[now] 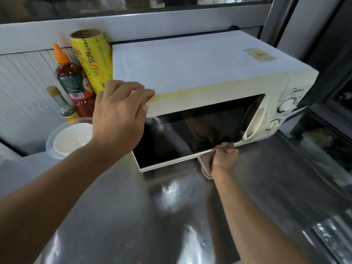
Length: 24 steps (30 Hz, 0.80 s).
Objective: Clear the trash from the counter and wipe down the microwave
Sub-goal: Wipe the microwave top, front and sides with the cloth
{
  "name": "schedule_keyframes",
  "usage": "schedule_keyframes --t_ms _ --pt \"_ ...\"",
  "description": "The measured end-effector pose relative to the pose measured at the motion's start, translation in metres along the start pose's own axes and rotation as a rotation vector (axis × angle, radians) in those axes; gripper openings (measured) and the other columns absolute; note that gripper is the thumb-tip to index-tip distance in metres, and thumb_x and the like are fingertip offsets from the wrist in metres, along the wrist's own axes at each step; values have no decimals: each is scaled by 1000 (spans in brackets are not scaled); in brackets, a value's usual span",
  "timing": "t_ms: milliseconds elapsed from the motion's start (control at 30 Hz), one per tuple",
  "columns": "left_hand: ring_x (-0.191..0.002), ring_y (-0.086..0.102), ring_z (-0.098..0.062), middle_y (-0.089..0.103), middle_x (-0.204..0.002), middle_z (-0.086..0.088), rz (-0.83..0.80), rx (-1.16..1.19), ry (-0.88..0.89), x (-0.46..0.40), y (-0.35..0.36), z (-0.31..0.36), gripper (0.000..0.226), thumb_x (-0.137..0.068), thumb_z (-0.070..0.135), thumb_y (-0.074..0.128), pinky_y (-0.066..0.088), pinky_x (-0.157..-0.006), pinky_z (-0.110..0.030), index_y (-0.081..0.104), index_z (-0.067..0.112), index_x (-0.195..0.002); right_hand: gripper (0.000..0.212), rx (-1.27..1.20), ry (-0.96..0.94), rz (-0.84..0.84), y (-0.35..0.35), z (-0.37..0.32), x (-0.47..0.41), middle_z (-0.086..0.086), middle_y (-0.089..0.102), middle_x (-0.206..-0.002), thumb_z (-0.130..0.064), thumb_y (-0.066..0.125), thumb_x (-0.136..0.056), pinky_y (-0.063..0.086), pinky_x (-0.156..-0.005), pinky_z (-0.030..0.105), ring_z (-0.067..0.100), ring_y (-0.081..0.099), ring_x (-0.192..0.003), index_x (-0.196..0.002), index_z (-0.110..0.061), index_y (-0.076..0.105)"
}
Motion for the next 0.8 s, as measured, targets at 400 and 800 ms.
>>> schedule_keyframes --t_ms 400,800 --pt "-118 43 -25 59 -127 -4 -22 229 -20 7 -4 -12 39 -87 6 47 18 -91 0 61 11 -123 14 -1 -14 -95 -2 3 -5 10 58 -79 2 60 -82 47 -71 29 19 56 -68 -81 -10 53" --pt "-118 47 -31 59 -124 -14 -20 217 53 19 -6 -22 40 -80 -1 53 24 -103 -18 60 0 -119 40 -185 27 -209 52 10 103 4 41 -55 24 33 -82 37 -43 9 -3 44 -36 -62 -11 39"
Point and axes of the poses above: each hand's wrist, its own x-axis away from the middle knuckle, its own y-axis out of the palm, z = x × y, the point moved 8 cm from there along -x, towards the middle knuckle
